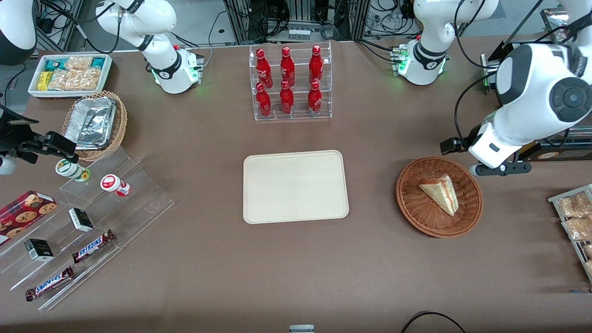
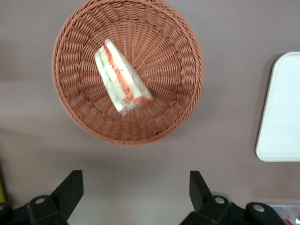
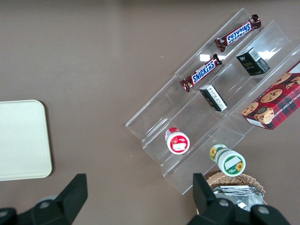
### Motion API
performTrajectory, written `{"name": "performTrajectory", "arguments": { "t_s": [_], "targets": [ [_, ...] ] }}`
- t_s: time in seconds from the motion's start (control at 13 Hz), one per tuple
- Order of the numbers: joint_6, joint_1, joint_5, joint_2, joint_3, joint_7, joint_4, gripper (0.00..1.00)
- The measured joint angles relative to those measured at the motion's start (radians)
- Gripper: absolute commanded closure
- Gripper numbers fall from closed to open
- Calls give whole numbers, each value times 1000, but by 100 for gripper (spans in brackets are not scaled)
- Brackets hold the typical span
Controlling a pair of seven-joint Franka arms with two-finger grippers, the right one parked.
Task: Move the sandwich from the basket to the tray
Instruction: 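Lower the open left gripper over the wrapped sandwich in the basket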
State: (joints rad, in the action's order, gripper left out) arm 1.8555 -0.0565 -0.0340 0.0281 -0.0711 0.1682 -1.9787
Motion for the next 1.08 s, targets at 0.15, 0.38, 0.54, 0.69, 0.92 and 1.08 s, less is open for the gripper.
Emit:
{"name": "performTrajectory", "arguments": {
  "t_s": [0.15, 0.38, 0.54, 0.69, 0.92, 1.08],
  "targets": [
    [122, 0, 0, 1, 1, 0, -81, 0],
    [256, 1, 0, 12, 4, 0, -165, 0],
    [322, 14, 0, 30, 7, 0, -193, 0],
    [354, 22, 0, 56, 12, 8, -197, 0],
    [376, 23, 0, 69, 19, 122, -197, 0],
    [390, 23, 0, 72, 20, 250, -197, 0]
  ]
}}
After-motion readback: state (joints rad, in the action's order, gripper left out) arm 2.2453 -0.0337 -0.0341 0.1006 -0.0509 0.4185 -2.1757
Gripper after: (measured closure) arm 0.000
